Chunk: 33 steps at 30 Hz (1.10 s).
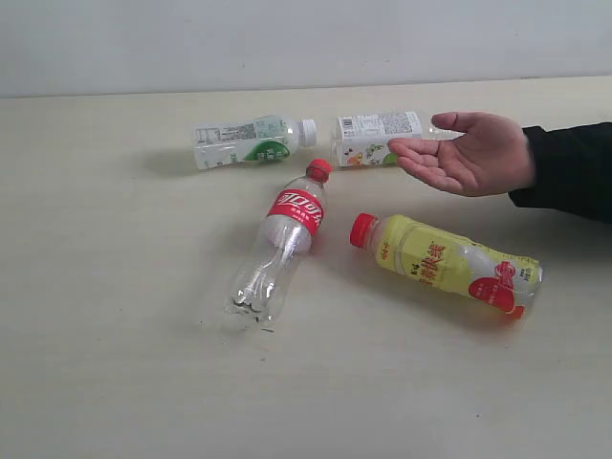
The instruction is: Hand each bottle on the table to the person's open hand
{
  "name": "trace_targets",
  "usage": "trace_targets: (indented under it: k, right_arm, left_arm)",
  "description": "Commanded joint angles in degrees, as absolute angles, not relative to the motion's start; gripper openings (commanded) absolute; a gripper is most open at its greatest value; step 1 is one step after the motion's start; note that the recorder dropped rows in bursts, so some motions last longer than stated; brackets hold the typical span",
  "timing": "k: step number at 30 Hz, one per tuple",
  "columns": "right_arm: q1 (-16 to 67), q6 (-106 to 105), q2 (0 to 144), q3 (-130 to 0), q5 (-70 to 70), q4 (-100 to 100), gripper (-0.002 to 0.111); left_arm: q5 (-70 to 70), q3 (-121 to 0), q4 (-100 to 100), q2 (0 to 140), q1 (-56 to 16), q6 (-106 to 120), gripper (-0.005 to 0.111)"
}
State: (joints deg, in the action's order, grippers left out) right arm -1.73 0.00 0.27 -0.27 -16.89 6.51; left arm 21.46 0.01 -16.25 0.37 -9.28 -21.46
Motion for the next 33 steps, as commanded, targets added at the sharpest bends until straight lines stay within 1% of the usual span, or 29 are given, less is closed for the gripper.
trace_targets:
  k: [1, 18, 22, 28, 33]
  right_arm:
    - [-2.0, 0.0, 0.0, 0.0, -16.2, 6.0, 0.0]
    - [-2.0, 0.0, 0.0, 0.0, -16.2, 6.0, 0.0]
    - [-2.0, 0.0, 0.0, 0.0, -16.2, 6.0, 0.0]
    - [-2.0, 0.0, 0.0, 0.0, -16.2, 6.0, 0.0]
    - [-2.0, 0.0, 0.0, 0.0, -16.2, 6.0, 0.0]
  left_arm:
    - [21.5, 0.0, -16.0, 0.0, -9.3, -21.5, 0.0]
    - [21.5, 0.0, -16.4, 0.0, -9.3, -21.5, 0.0]
    - [21.0, 0.0, -21.7, 0.0, -9.3, -21.0, 0.0]
    - [9.2, 0.0, -23.0, 0.0, -9.3, -21.5, 0.0]
    - [2.6, 0.0, -21.8, 0.0, -9.3, -21.8, 0.0]
